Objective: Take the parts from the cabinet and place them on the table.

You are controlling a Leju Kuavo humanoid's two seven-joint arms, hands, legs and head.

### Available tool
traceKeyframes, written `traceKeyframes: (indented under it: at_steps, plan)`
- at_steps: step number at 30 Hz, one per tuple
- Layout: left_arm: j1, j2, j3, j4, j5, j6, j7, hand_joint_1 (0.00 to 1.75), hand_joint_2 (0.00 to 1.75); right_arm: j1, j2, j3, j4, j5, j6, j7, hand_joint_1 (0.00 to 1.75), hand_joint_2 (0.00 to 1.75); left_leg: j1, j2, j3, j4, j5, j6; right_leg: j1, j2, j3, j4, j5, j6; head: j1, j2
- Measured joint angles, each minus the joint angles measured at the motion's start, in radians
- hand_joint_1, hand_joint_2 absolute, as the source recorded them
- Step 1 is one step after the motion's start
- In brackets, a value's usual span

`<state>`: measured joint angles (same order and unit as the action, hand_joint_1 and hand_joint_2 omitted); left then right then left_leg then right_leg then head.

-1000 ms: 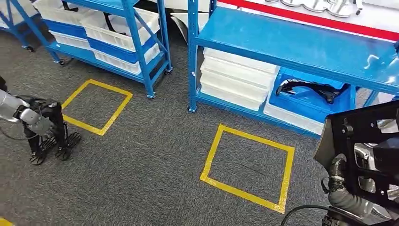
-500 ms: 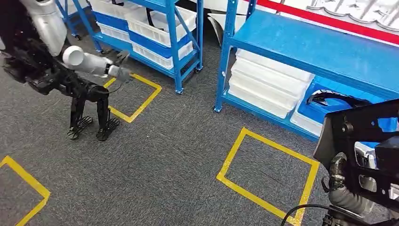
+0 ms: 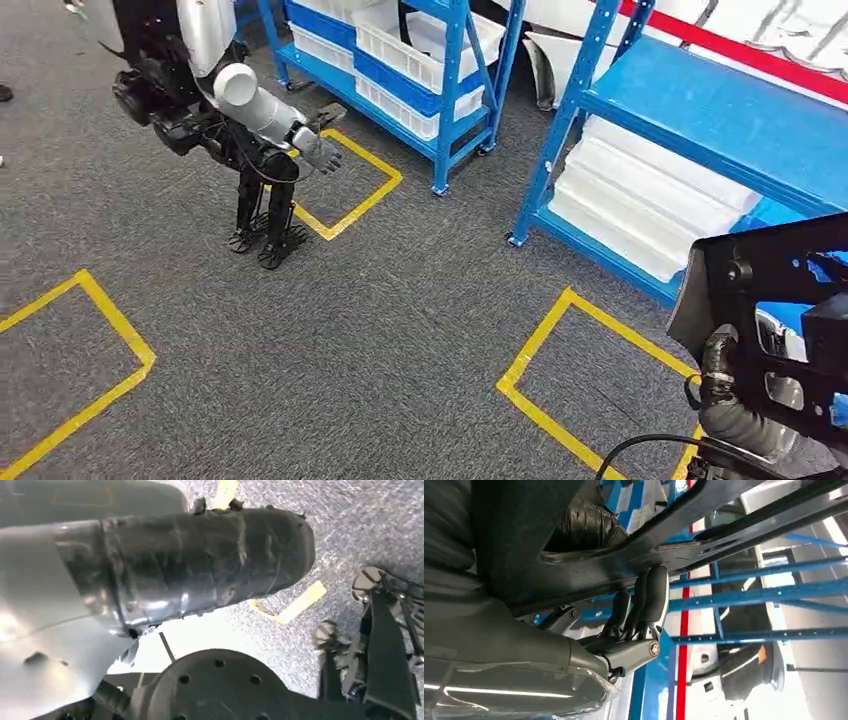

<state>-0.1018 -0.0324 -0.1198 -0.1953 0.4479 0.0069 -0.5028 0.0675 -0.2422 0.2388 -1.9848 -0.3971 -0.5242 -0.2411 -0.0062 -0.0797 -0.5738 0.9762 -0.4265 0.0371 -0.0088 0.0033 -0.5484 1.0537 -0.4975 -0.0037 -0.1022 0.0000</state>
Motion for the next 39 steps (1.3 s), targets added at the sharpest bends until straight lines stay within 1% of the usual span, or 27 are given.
traceKeyframes:
  at_steps: [1,2,5,6,7,8,10,11,12,13,15,16,17,18,21,22,23,25,26,27,29,31,32,36,37,38,39]
  plan:
    - [0.0,0.0,0.0,0.0,-0.001,-0.001,0.0,0.0,0.0,-0.003,-0.001,-0.001,-0.002,-0.005,0.004,-0.002,1.75,1.75,0.006,-0.003,-0.001,0.0,0.002,0.0,0.013,0.012,0.036,-0.076,0.022,-0.023,-0.002,0.0]
    - [0.0,-0.001,0.0,0.0,-0.001,-0.001,0.0,0.0,0.0,-0.005,0.0,-0.001,-0.003,-0.008,0.007,-0.003,1.75,1.75,-0.002,-0.008,-0.006,0.0,0.006,-0.006,0.015,0.002,0.04,-0.095,0.018,-0.027,-0.001,0.0]
    - [0.002,-0.003,0.0,0.0,-0.001,0.0,-0.002,0.0,0.0,-0.007,0.001,-0.001,-0.003,-0.013,0.013,-0.007,1.75,1.75,0.006,-0.009,-0.012,-0.005,0.014,-0.022,0.021,0.0,0.036,-0.101,0.028,-0.02,0.002,0.0]
    - [0.002,-0.003,0.0,0.0,-0.001,0.0,-0.002,0.0,0.0,-0.008,0.002,0.0,-0.003,-0.014,0.014,-0.007,1.75,1.75,0.001,-0.006,-0.014,-0.002,0.012,-0.027,0.01,-0.004,0.042,-0.125,0.042,-0.018,0.002,0.0]
    - [0.002,-0.003,0.0,0.0,-0.001,0.001,-0.003,0.0,0.0,-0.009,0.003,0.0,-0.003,-0.015,0.014,-0.008,1.75,1.75,-0.001,0.017,-0.02,0.015,-0.005,-0.03,0.006,-0.011,0.05,-0.137,0.05,-0.014,0.0,0.0]
    - [0.002,-0.003,0.0,0.0,-0.001,0.001,-0.004,0.0,0.0,-0.01,0.004,0.001,-0.003,-0.014,0.014,-0.009,1.75,1.75,-0.002,0.04,-0.043,0.069,-0.05,-0.035,0.005,-0.013,0.05,-0.146,0.055,-0.019,-0.002,0.0]
    - [0.001,0.005,0.0,0.0,-0.002,0.0,-0.005,0.0,0.0,-0.009,0.006,0.001,-0.003,-0.014,0.015,-0.011,1.75,1.75,0.006,0.064,-0.112,0.235,-0.137,-0.045,0.002,-0.022,0.047,-0.145,0.058,-0.017,-0.003,0.0]
    - [0.001,0.009,0.0,0.0,-0.002,0.0,-0.006,0.0,0.0,-0.008,0.008,0.002,-0.002,-0.014,0.015,-0.011,1.75,1.75,0.009,0.067,-0.135,0.296,-0.158,-0.051,0.001,-0.028,0.045,-0.145,0.059,-0.016,-0.003,0.0]
    - [0.001,0.011,0.0,0.0,-0.002,0.0,-0.006,0.0,0.0,-0.008,0.01,0.003,-0.001,-0.014,0.016,-0.012,1.75,1.75,0.013,0.068,-0.138,0.313,-0.156,-0.055,-0.001,-0.032,0.044,-0.143,0.06,-0.014,-0.003,0.0]
    - [0.001,0.015,0.0,0.0,-0.003,0.0,-0.009,0.0,0.0,-0.009,0.012,0.003,0.0,-0.015,0.017,-0.015,1.75,1.75,0.017,0.068,-0.116,0.283,-0.133,-0.062,-0.004,-0.036,0.042,-0.14,0.06,-0.011,-0.002,0.0]
    - [0.001,0.016,0.0,0.0,-0.003,0.0,-0.013,0.0,0.0,-0.011,0.015,0.005,0.003,-0.015,0.021,-0.018,1.75,1.75,0.026,0.073,-0.013,0.111,-0.055,-0.074,-0.013,-0.04,0.037,-0.125,0.054,0.001,-0.003,0.0]
    - [0.001,0.016,0.0,0.0,-0.003,0.0,-0.013,0.0,0.0,-0.013,0.016,0.005,0.003,-0.015,0.022,-0.018,1.75,1.75,0.033,0.082,0.039,0.025,-0.035,-0.081,-0.012,-0.042,0.033,-0.11,0.047,0.011,-0.004,0.0]
    - [-0.002,0.016,0.0,0.0,-0.003,-0.001,-0.013,0.0,0.0,-0.014,0.017,0.005,0.003,-0.015,0.022,-0.019,1.75,1.75,0.03,0.076,0.044,0.009,-0.056,-0.075,-0.007,-0.041,0.022,-0.094,0.04,0.02,-0.008,0.0]
    - [-0.003,0.016,0.0,0.0,-0.003,-0.001,-0.013,0.0,0.0,-0.016,0.018,0.006,0.003,-0.015,0.026,-0.02,1.75,1.75,0.03,0.067,0.036,0.013,-0.05,-0.056,-0.008,-0.042,0.019,-0.09,0.041,0.024,-0.002,0.0]
    - [-0.002,0.016,0.0,0.0,-0.003,-0.001,-0.014,0.0,0.0,-0.02,0.019,0.009,0.003,-0.015,0.032,-0.021,1.75,1.75,0.031,0.063,0.027,0.013,-0.042,-0.033,-0.012,-0.044,0.016,-0.092,0.047,0.037,-0.002,0.0]
    - [-0.002,0.011,0.0,0.0,-0.003,0.001,-0.016,0.0,0.0,-0.021,0.019,0.01,0.004,-0.015,0.034,-0.022,1.75,1.75,0.032,0.061,0.026,0.012,-0.038,-0.027,-0.012,-0.036,0.009,-0.078,0.031,0.042,0.0,0.0]
    - [-0.002,0.004,0.0,0.0,-0.003,0.001,-0.017,0.0,0.0,-0.024,0.019,0.01,0.004,-0.015,0.035,-0.023,1.75,1.75,0.032,0.059,0.022,0.012,-0.035,-0.022,-0.013,-0.026,-0.012,-0.029,-0.006,0.044,0.002,0.0]
    - [-0.004,-0.002,0.0,0.0,-0.003,0.001,-0.018,0.0,0.0,-0.027,0.019,0.011,0.006,-0.016,0.035,-0.023,1.75,1.75,0.029,0.053,0.013,0.012,-0.029,-0.014,-0.013,-0.017,-0.087,0.141,-0.091,0.048,0.003,0.0]
    - [-0.003,-0.005,0.0,0.0,-0.003,0.001,-0.018,0.0,0.0,-0.027,0.019,0.012,0.008,-0.016,0.036,-0.023,1.75,1.75,0.026,0.048,0.009,0.013,-0.028,-0.012,-0.013,-0.017,-0.123,0.218,-0.118,0.047,0.003,0.0]
    - [-0.002,-0.006,0.0,0.0,-0.003,0.001,-0.018,0.0,0.0,-0.027,0.019,0.014,0.012,-0.02,0.037,-0.023,1.75,1.75,0.023,0.043,0.007,0.013,-0.026,-0.011,-0.012,-0.017,-0.136,0.249,-0.12,0.044,0.003,0.0]
    - [-0.002,-0.006,0.0,0.0,-0.004,0.0,-0.02,0.0,0.0,-0.027,0.019,0.017,0.016,-0.022,0.038,-0.026,1.75,1.75,0.017,0.032,0.007,0.013,-0.024,-0.01,-0.011,-0.015,-0.093,0.167,-0.06,0.03,0.003,0.0]
    - [-0.004,-0.006,0.0,0.0,-0.005,-0.001,-0.021,0.0,0.0,-0.03,0.019,0.02,0.017,-0.023,0.042,-0.03,1.75,1.75,0.012,0.02,0.009,0.012,-0.021,-0.012,-0.002,0.004,0.004,-0.026,0.027,0.002,0.003,0.0]
    - [-0.004,-0.006,0.0,0.0,-0.006,-0.002,-0.021,0.0,0.0,-0.034,0.018,0.021,0.017,-0.024,0.045,-0.032,1.75,1.75,0.013,0.018,0.007,0.013,-0.019,-0.015,0.002,0.022,0.029,-0.074,0.02,-0.017,0.002,0.0]
    - [-0.002,-0.01,0.0,0.0,-0.007,-0.001,-0.021,0.0,0.0,-0.038,0.019,0.029,0.017,-0.026,0.049,-0.035,1.75,1.75,0.018,0.005,-0.002,0.005,-0.008,-0.042,0.009,0.006,0.029,-0.1,0.031,-0.013,0.005,0.0]
    - [-0.002,-0.01,0.0,0.0,-0.007,-0.001,-0.021,0.0,0.0,-0.038,0.019,0.031,0.017,-0.026,0.05,-0.035,1.75,1.75,0.018,0.02,-0.003,0.015,-0.016,-0.043,-0.002,-0.006,0.04,-0.122,0.044,-0.007,0.002,0.0]
    - [-0.003,-0.01,0.0,0.0,-0.007,-0.001,-0.019,0.0,0.0,-0.038,0.02,0.031,0.017,-0.028,0.05,-0.035,1.75,1.75,0.015,0.042,-0.016,0.041,-0.04,-0.048,-0.001,-0.008,0.044,-0.131,0.047,-0.01,0.002,0.0]
    - [-0.003,-0.009,0.0,0.0,-0.007,-0.001,-0.019,0.0,0.0,-0.039,0.02,0.031,0.017,-0.029,0.05,-0.035,1.75,1.75,0.015,0.054,-0.047,0.108,-0.085,-0.051,-0.001,-0.013,0.043,-0.132,0.049,-0.013,0.002,0.0]
